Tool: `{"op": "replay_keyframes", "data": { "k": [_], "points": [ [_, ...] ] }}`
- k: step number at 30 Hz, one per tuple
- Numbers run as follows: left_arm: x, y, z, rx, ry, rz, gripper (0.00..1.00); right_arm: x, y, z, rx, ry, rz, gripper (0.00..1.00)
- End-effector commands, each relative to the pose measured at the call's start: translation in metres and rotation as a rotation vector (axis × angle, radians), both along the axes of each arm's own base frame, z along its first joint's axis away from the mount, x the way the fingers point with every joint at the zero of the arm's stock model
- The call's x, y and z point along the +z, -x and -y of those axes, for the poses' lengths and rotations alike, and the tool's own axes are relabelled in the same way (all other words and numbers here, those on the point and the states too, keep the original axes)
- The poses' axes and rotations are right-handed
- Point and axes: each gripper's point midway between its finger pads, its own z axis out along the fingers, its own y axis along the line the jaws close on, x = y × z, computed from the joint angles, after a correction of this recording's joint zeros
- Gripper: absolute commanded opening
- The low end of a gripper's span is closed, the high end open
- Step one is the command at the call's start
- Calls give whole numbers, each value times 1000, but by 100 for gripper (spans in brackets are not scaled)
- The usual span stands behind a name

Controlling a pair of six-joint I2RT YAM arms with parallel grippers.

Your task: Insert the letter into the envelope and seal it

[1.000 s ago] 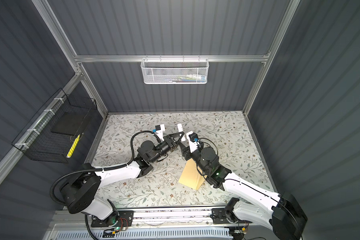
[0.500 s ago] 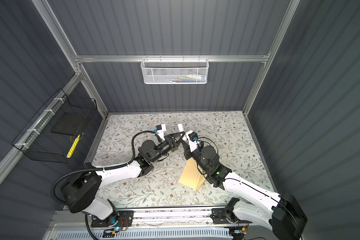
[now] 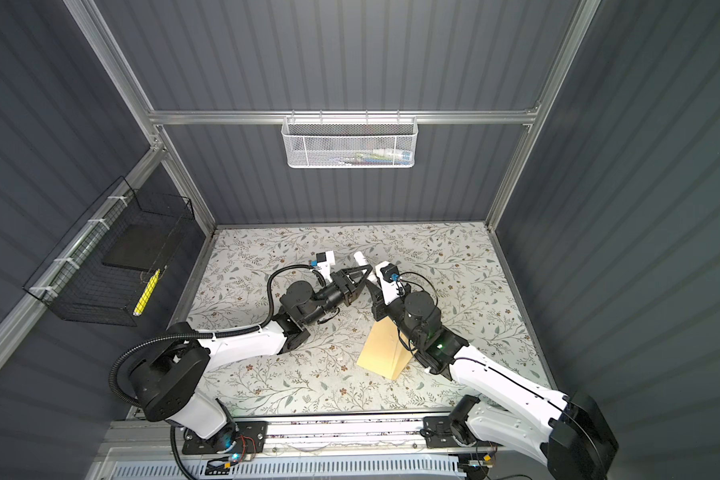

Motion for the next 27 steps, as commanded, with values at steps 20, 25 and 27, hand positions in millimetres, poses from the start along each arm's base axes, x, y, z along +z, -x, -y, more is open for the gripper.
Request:
{"op": "replay_keyframes", "data": {
  "k": [20,25,27],
  "points": [
    [8,-20,-1,42,-13,17,26,5,7,3,-22,-65,-18,13],
    [10,-19,3,18,-18,31,14,2,8,2,-27,-69,-35,19],
    [11,-17,5,3,-40,53,10,2,8,5,-35,-87,-48,42]
  ]
}}
